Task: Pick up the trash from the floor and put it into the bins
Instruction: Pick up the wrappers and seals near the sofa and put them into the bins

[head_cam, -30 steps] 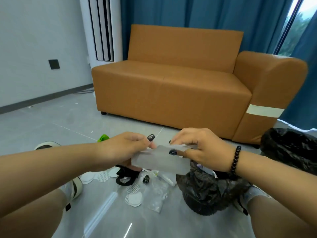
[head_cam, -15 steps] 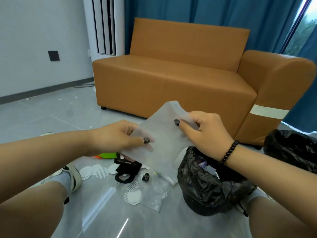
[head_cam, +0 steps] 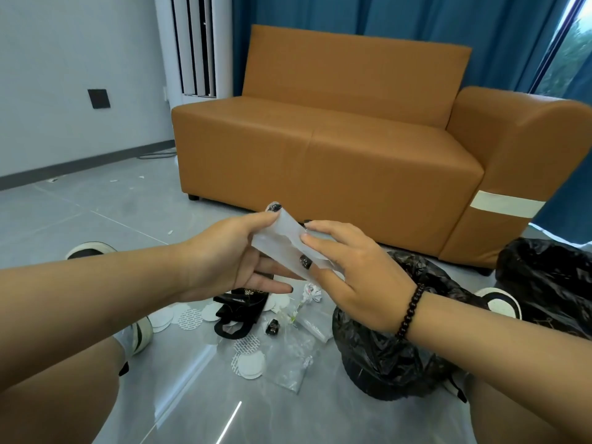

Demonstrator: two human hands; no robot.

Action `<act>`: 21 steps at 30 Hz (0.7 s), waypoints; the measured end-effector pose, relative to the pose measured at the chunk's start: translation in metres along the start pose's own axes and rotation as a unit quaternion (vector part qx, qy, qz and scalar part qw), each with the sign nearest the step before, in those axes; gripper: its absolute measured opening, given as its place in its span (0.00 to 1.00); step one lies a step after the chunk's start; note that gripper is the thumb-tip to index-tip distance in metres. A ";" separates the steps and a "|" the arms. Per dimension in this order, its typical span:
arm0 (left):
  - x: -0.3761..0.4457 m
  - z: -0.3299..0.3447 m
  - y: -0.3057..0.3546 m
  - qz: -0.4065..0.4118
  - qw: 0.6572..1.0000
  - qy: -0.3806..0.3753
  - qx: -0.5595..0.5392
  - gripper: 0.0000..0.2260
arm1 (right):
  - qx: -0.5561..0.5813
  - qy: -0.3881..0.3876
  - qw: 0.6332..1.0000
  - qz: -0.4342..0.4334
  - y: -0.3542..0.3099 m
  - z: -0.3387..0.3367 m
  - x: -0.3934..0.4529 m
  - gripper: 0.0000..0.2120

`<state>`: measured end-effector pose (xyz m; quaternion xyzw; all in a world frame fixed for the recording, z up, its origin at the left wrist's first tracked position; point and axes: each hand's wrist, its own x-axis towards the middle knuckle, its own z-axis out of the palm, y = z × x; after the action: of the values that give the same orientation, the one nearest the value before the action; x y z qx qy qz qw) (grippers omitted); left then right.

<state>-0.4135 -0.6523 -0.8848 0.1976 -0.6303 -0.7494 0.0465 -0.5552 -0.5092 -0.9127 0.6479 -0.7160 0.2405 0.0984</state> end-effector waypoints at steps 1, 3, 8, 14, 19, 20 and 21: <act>0.001 0.000 0.000 0.005 1.000 -0.020 -0.011 0.22 | 0.004 -0.009 1.000 0.012 -0.002 0.000 0.000 0.29; 0.002 0.002 -0.001 0.022 0.997 -0.061 -0.029 0.23 | 0.020 -0.026 0.999 0.024 -0.004 -0.002 0.000 0.34; 0.008 0.005 -0.009 0.066 0.997 -0.011 0.022 0.10 | 0.108 -0.032 0.994 0.013 -0.002 -0.007 -0.003 0.33; 0.005 0.002 -0.011 0.069 0.994 0.004 0.079 0.14 | 0.143 0.084 0.982 0.090 0.014 -0.018 0.003 0.13; 0.009 0.002 -0.013 0.080 0.992 0.006 0.100 0.10 | 0.288 0.026 0.932 0.219 0.027 -0.026 0.004 0.15; 0.010 0.003 -0.013 0.083 0.991 0.014 0.099 0.10 | 0.354 0.004 0.901 0.251 0.029 -0.027 0.003 0.15; 0.011 0.004 -0.013 0.085 0.991 0.026 0.097 0.10 | 0.431 -0.022 0.857 0.281 0.032 -0.027 0.002 0.15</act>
<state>-0.4222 -0.6497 -0.8997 0.1659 -0.7130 -0.6728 0.1069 -0.5914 -0.4967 -0.8949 0.4018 -0.6943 0.5283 -0.2783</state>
